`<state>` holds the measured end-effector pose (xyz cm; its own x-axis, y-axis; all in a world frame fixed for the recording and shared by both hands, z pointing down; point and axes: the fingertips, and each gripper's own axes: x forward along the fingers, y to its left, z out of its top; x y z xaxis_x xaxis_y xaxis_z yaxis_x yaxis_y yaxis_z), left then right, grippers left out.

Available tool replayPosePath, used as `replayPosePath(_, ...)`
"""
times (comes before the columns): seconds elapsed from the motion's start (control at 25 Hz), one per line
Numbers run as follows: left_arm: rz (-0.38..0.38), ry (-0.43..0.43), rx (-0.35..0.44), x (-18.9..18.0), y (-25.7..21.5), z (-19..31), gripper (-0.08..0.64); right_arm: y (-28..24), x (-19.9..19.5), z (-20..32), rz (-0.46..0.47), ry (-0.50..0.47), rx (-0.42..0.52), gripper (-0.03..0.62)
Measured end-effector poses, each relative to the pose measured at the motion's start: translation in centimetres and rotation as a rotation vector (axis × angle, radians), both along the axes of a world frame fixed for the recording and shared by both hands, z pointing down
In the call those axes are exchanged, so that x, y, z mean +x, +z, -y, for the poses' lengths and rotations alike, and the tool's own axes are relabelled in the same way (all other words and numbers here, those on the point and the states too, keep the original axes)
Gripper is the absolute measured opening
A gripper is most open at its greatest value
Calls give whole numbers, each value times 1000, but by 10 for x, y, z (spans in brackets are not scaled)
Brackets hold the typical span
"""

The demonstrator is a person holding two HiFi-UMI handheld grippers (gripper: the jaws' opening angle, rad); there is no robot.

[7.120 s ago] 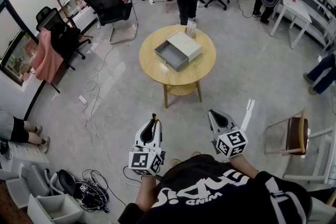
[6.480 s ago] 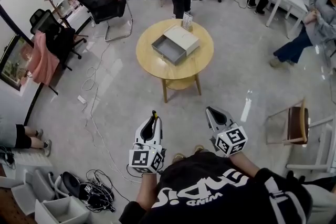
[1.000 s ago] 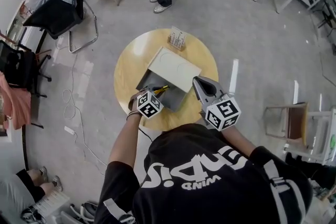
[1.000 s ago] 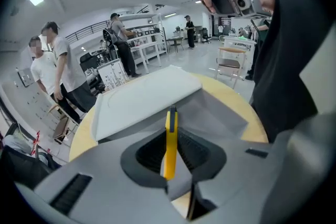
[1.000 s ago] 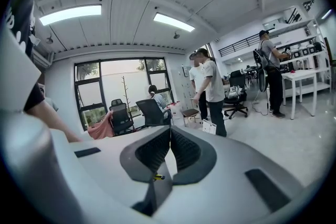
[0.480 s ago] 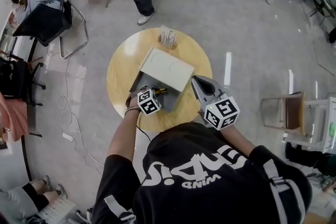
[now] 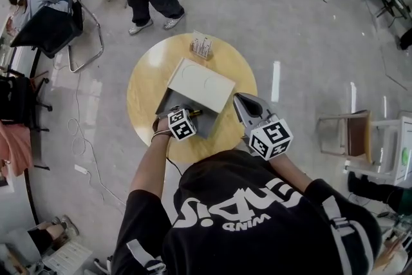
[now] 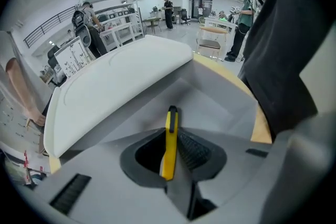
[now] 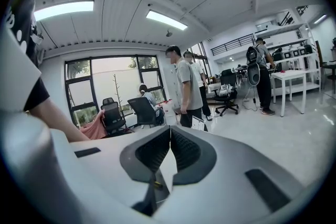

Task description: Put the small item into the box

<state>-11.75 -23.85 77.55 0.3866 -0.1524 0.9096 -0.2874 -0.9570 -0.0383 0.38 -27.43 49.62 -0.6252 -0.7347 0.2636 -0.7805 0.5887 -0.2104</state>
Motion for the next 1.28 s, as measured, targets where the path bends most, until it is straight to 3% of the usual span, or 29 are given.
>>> replayPosePath(0.48, -12, -10, 48, 1, -24, 4, 107, 2, -3, 2, 6, -17, -3, 5)
replayPosePath(0.6, -45, -22, 69, 0, -45, 7, 97, 2, -1, 3, 9, -18, 0, 3)
replayPosePath(0.64, -62, -38, 81, -2, -54, 10, 65, 2, -1, 4, 10, -18, 0, 4)
replayPosePath(0.72, -104, -78, 108, -6, -75, 16, 24, 3, 0, 5, 12, -19, 0, 3)
replayPosePath(0.92, -256, -198, 198, -6, -139, 24, 11, 1, 2, 4, 14, -28, 6, 5)
replayPosePath(1.12, -498, -438, 315, -16, -218, 31, 11, -4, -4, 4, 17, -34, 16, 3)
replayPosePath(1.28, -629, -584, 396, -28, -258, 22, 11, -7, -8, 4, 16, -46, 27, 3)
